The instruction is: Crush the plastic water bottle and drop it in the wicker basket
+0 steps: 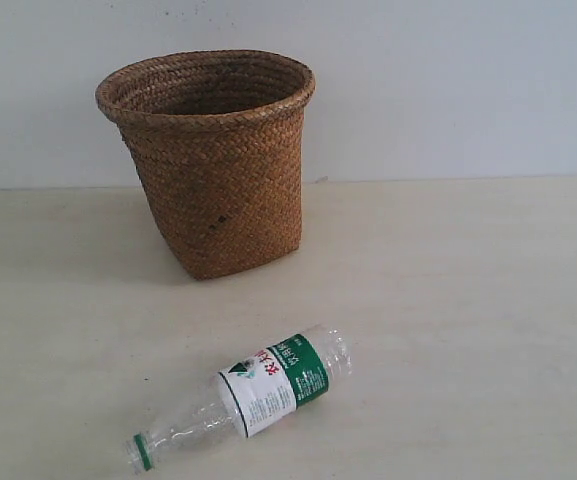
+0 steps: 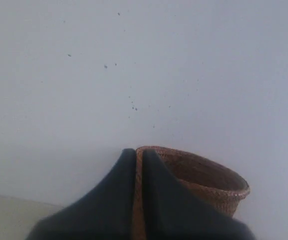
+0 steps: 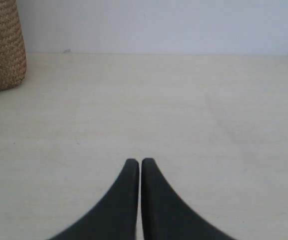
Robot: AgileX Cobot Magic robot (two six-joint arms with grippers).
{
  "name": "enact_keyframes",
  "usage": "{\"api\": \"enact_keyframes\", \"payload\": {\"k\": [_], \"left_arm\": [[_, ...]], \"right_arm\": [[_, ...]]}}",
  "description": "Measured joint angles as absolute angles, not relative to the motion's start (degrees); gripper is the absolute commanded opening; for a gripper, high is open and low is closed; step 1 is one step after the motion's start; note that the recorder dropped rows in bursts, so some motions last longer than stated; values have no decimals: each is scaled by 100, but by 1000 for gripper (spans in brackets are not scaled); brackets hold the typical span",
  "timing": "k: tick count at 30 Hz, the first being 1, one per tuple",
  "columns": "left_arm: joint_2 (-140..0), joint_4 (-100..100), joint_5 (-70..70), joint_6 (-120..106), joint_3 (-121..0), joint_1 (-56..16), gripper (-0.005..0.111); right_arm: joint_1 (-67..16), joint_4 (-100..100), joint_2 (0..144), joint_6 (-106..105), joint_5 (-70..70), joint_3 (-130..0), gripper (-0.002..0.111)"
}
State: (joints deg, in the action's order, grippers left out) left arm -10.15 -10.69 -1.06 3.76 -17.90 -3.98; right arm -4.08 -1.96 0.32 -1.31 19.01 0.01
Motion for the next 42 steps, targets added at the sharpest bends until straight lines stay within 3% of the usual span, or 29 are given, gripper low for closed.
{"api": "enact_keyframes", "payload": {"k": [9, 15, 37, 42], "left_arm": [[-3628, -1069, -2117, -385, -3417, -398, 4], [-4742, -1224, -1965, -477, -3585, -398, 4], [-5470, -1364, -197, -49, -3618, -411, 4], [-5824, -803, -972, -1362, -4185, -883, 4]], "right_arm": [[-408, -196, 32, -131, 1901, 1, 0], [-408, -196, 32, -131, 1901, 1, 0], [-408, -196, 32, -131, 1901, 1, 0], [-408, -196, 32, -131, 1901, 1, 0]]}}
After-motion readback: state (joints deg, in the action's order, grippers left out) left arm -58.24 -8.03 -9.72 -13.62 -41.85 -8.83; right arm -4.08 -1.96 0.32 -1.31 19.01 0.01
